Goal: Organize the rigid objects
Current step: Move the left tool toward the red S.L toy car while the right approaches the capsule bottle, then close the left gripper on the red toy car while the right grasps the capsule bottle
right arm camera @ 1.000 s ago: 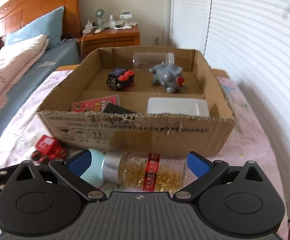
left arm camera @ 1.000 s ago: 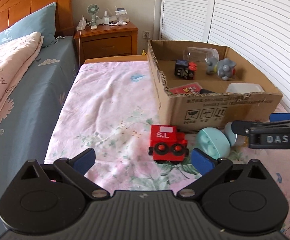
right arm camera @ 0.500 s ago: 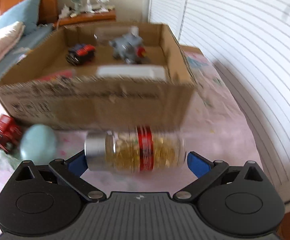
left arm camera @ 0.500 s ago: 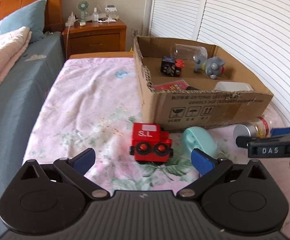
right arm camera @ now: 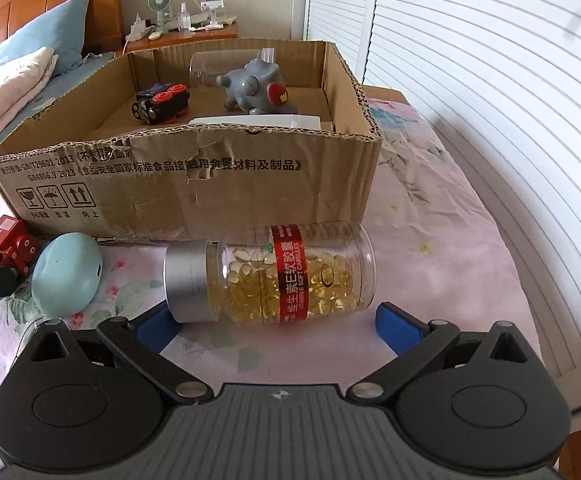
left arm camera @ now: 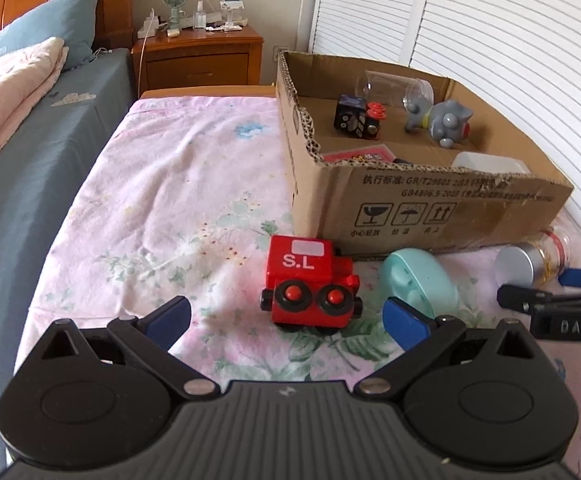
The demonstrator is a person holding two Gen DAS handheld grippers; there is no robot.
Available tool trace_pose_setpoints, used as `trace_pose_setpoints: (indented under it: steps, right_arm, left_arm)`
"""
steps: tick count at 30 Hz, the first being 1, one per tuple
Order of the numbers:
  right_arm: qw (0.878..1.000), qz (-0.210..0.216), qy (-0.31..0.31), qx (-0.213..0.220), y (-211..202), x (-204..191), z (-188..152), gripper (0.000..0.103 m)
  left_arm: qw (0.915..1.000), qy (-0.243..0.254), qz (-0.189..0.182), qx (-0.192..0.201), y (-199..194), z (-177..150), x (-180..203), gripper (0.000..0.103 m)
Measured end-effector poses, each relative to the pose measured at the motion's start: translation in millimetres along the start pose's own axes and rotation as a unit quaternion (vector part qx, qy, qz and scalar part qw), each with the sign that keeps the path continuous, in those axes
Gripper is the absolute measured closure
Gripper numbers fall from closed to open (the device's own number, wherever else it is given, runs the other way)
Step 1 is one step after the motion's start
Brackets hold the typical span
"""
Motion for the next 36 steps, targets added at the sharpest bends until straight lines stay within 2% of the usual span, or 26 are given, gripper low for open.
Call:
trace_pose_setpoints:
  steps: [3,7,11,14,19,21,31,36]
  right_arm:
    - [1.0,0.0,0.0,0.003,0.1,0.0,-0.5,0.0]
    - [1.0,0.0,-0.001,0.003,0.1,0.1,-1.5,0.0]
    - [1.0,0.0,-0.001,0.004,0.3,0.2,-1.4,0.0]
    - [1.0,0.0,-0.001,0.005,0.3,0.2,-1.4,0.0]
    - [1.0,0.001,-0.001,0.006,0.3,0.2,-1.9,0.0]
    - [1.0,0.001,-0.002,0.007,-0.1,0.4,-2.4,0.0]
    - [1.0,0.0,-0.007,0.003,0.5,-0.1,1.4,0.0]
    - [0.999,-0.005,-0.028,0.017,-3.3,-4.3,5.9,0.0]
  left_arm:
    - [0.9999,0.006,0.008,0.0,6.5,3.0,3.0,0.002]
    - [0.9986,0.026,0.044,-0.01,14.0,0.8,2.0,0.002]
    - [0.9989,0.018,0.043,-0.006,12.9,-0.3,-5.2,0.005]
    - [0.9988,0.031,0.036,0.005,12.7,1.3,-0.3,0.015]
    - [0.9981,0.058,0.016,0.015,13.6,7.9,8.1,0.042]
    - [0.9977,0.065,0.011,0.016,13.8,9.7,10.5,0.047]
    - [0.9976,0.067,0.008,0.014,13.9,8.5,12.0,0.047]
    - [0.9976,0.067,0.007,0.016,14.5,9.8,11.8,0.047]
Point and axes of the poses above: each gripper's, at about its wrist camera, not at the fingertips, and y roughly the way its jaws point, x to its right, z to its top, the point moved 2 cm from there along y, roughly the way its jaws point, and after that the axes turned 11 degrees about -x, right-handed, at the moved point
